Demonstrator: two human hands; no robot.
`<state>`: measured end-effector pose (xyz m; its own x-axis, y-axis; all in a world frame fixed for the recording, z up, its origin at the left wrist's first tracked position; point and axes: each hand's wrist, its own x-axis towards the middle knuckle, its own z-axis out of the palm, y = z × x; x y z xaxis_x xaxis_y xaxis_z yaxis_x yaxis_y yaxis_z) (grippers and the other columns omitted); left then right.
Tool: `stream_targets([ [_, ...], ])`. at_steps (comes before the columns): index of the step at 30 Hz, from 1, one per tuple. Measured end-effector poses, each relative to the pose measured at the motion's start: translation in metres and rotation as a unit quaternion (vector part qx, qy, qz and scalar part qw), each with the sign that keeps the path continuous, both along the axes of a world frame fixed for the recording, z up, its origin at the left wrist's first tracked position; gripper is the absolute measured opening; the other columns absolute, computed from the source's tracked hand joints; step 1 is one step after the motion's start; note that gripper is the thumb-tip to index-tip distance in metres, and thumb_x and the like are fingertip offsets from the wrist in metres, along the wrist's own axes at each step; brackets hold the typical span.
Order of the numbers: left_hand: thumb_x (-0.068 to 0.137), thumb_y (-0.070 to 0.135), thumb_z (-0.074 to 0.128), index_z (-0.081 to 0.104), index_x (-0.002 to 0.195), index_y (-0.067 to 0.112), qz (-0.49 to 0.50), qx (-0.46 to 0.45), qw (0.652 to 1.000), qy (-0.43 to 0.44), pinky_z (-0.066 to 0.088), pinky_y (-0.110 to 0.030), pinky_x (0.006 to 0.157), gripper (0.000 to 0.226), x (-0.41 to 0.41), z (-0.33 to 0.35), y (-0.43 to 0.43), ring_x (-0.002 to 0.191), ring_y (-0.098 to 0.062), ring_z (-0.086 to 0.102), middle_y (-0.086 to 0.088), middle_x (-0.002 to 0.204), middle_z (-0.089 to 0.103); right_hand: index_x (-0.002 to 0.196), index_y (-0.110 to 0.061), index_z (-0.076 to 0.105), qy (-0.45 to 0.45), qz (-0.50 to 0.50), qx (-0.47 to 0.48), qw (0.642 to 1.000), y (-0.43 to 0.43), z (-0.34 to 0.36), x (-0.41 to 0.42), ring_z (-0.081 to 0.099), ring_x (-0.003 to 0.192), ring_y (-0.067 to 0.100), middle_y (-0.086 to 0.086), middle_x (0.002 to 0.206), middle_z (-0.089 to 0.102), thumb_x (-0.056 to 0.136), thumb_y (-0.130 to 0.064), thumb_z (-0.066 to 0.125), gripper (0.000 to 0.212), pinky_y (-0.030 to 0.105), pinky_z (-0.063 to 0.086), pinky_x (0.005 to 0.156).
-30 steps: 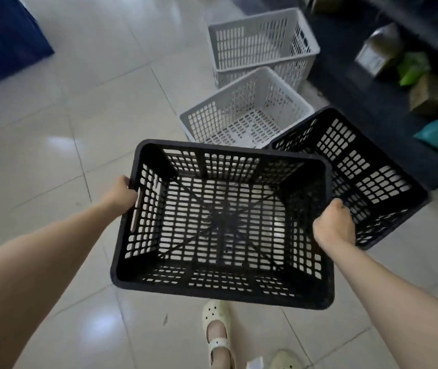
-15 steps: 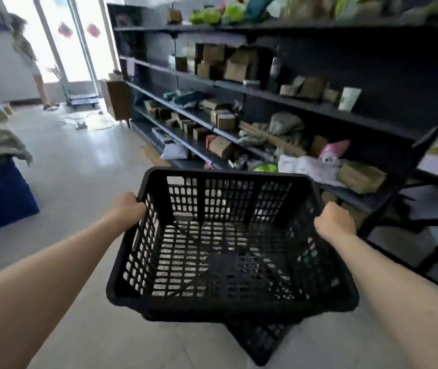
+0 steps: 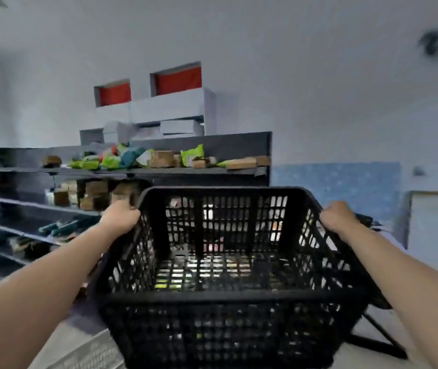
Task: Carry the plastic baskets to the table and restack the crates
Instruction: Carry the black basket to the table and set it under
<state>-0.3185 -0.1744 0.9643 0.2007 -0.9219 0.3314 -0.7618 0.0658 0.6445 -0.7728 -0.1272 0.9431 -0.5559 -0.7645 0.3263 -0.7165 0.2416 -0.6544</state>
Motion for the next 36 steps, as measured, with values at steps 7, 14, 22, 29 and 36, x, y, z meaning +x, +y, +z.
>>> stream_targets([
  [7,0.090,0.010,0.055,0.062,0.065,-0.005,-0.109,0.036,0.993,0.020,0.038,-0.031,0.061,0.030,-0.160,-0.008,-0.053,0.069,-0.029,0.057,-0.015,0.067,0.058,0.082,0.004,0.053,-0.039,-0.096,-0.022,0.994,0.038,-0.005,-0.146,0.057,0.084,0.038,0.023,0.086,0.058,0.081,0.003,0.050,0.003,0.030,0.038,0.065],
  [14,0.085,0.004,0.061,0.061,0.080,-0.003,-0.196,0.091,0.976,0.035,0.037,-0.028,0.052,0.009,-0.342,0.000,-0.099,0.056,-0.023,0.048,-0.014,0.070,0.052,0.085,0.005,0.053,-0.041,-0.178,-0.008,0.983,0.063,-0.013,-0.311,0.053,0.079,0.035,0.027,0.089,0.058,0.083,0.000,0.052,0.006,0.031,0.038,0.066],
  [22,0.079,-0.005,0.063,0.039,0.054,0.006,-0.234,0.137,0.960,0.076,0.032,-0.025,0.046,0.037,-0.494,-0.033,-0.163,0.037,-0.017,0.034,-0.008,0.054,0.033,0.110,0.013,0.059,-0.110,-0.247,-0.060,0.961,0.026,-0.043,-0.456,0.058,0.110,0.044,0.034,0.119,0.060,0.098,-0.025,0.043,0.043,0.037,0.044,0.082],
  [29,0.086,-0.005,0.055,0.040,0.060,0.008,-0.266,0.208,0.938,0.079,0.031,-0.013,0.033,0.033,-0.602,-0.080,-0.271,0.023,-0.009,0.036,0.002,0.030,0.037,0.125,0.013,0.052,-0.174,-0.343,-0.059,0.921,-0.058,-0.113,-0.528,0.051,0.123,0.047,0.032,0.133,0.053,0.098,-0.028,0.042,0.050,0.047,0.041,0.101],
  [36,0.090,0.009,0.058,0.047,0.098,0.000,-0.280,0.333,0.900,-0.012,0.049,-0.030,0.053,0.017,-0.698,-0.154,-0.423,0.060,-0.023,0.054,-0.014,0.075,0.053,0.121,0.008,0.057,-0.181,-0.353,0.056,0.916,-0.176,-0.175,-0.599,0.059,0.112,0.042,0.026,0.124,0.061,0.087,-0.016,0.055,0.042,0.036,0.047,0.084],
])
